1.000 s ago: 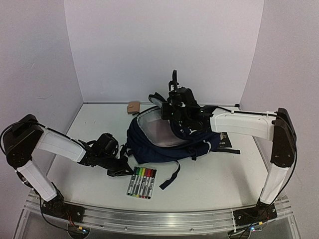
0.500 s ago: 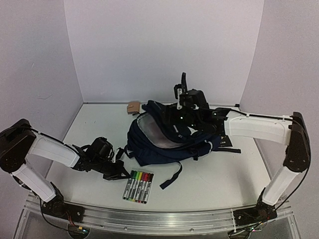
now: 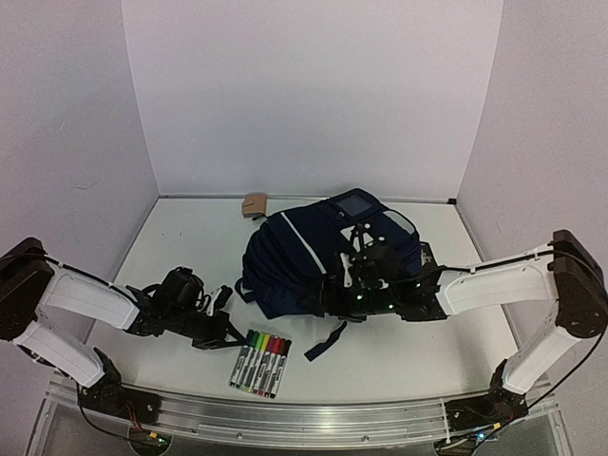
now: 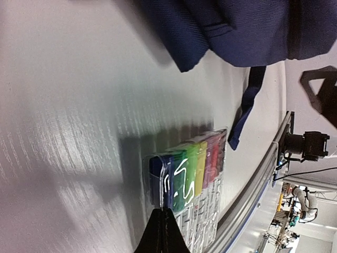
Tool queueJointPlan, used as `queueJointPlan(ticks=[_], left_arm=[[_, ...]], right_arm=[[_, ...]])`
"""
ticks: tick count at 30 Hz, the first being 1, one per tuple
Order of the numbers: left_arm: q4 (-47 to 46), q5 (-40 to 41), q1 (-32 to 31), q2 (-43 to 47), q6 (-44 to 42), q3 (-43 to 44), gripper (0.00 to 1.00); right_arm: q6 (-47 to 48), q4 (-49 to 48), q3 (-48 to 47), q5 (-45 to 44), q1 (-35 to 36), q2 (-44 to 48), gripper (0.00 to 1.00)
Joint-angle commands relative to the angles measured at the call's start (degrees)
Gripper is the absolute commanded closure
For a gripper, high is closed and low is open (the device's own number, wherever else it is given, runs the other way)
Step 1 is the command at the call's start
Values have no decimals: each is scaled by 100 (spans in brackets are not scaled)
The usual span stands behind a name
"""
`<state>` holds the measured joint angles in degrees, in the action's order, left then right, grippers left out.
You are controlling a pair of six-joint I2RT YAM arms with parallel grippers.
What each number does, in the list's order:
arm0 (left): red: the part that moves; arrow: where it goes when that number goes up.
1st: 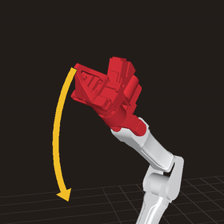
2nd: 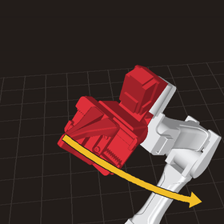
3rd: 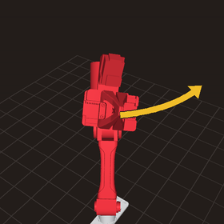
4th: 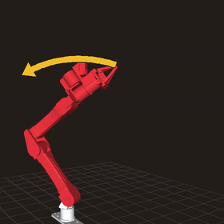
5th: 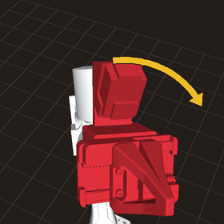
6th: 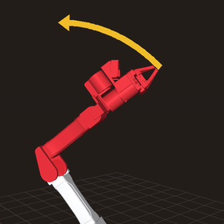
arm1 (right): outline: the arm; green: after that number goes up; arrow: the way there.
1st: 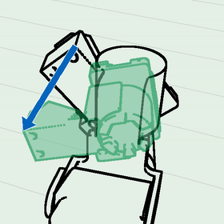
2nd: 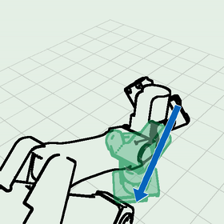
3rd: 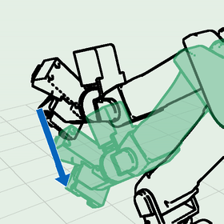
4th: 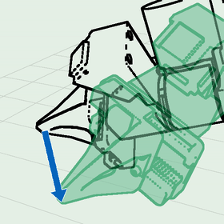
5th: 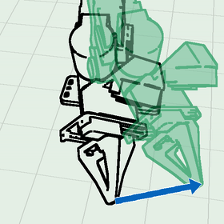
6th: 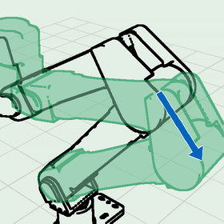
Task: Pack the student bag
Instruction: Pick up the stationery from the center of the board.
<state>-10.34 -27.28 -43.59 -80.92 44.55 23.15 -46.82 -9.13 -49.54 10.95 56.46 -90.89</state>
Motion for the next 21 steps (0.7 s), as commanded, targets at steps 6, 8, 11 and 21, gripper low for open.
queueJointPlan(ticks=[6, 8, 11, 21], left_arm=[[-341, -209, -18, 1025, -133, -173, 100], [-197, -315, -17, 1077, -281, -107, 100], [-75, -511, -13, 1100, -455, -16, 100], [456, -1141, -18, 953, -1021, 410, 100]], right_arm=[[155, -1774, 146, 900, 175, -980, 20], [652, -1774, 93, 1004, 167, -1119, 19], [1239, -1775, -66, 1318, 88, -1420, 17], [2661, -1438, -927, 2610, -261, -1965, 11]])
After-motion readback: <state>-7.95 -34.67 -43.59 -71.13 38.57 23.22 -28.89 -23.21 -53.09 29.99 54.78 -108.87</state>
